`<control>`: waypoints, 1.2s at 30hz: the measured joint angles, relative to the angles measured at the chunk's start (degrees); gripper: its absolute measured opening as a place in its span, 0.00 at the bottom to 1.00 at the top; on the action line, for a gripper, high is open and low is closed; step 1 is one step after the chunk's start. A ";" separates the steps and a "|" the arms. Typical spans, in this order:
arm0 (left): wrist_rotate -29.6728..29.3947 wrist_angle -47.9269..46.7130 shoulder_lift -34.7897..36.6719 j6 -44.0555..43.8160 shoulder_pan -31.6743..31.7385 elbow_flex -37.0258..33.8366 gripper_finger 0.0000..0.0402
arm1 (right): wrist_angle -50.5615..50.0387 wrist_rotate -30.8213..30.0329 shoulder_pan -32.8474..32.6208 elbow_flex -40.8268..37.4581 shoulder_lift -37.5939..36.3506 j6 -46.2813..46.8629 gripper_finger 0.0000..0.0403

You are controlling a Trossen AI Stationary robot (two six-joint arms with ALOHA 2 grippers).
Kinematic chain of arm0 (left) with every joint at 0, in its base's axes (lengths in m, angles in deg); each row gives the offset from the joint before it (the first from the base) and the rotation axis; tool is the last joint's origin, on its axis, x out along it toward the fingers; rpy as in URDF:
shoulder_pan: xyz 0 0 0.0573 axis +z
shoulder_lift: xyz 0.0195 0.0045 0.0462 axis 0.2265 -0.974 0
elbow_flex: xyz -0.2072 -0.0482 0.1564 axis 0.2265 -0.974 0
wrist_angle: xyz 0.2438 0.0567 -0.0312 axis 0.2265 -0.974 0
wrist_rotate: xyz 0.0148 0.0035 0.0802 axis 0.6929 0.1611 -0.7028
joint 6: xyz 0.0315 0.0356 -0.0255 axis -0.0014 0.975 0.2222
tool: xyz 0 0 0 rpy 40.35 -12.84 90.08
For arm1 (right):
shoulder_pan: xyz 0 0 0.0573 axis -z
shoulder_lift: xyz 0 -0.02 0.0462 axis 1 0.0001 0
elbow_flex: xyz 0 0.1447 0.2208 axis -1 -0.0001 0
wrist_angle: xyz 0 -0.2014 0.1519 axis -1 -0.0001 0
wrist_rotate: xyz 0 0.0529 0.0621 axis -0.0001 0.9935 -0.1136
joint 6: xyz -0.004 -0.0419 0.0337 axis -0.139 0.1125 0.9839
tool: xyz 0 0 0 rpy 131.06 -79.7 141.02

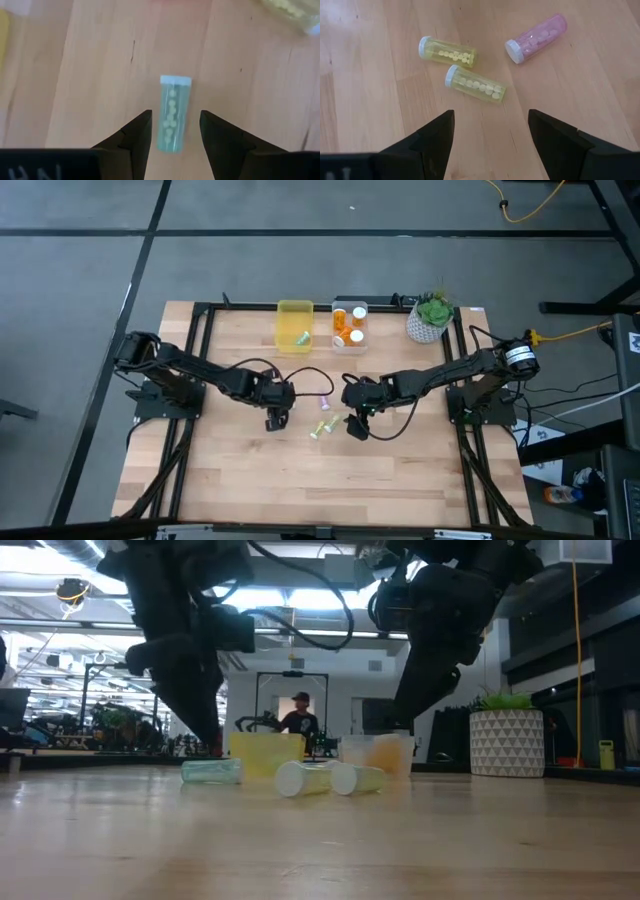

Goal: Pick and place medicine bottles into bin by pill shape (circle, oval)
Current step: Put the blue tablet bottle into the yellow bin

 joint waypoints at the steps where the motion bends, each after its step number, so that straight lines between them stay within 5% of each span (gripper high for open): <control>1: -0.01 1.63 0.02 0.12 0.02 -0.63 0.40 | -0.01 0.00 0.00 0.00 0.00 0.01 0.64; 28: 0.99 14.96 -3.03 -0.31 1.44 -9.14 0.39 | 0.30 -0.01 0.00 -0.02 0.00 -0.02 0.64; 36: -1.36 15.91 -3.29 -1.56 3.83 -8.40 0.19 | 0.32 -0.01 0.00 -0.02 0.00 -0.04 0.64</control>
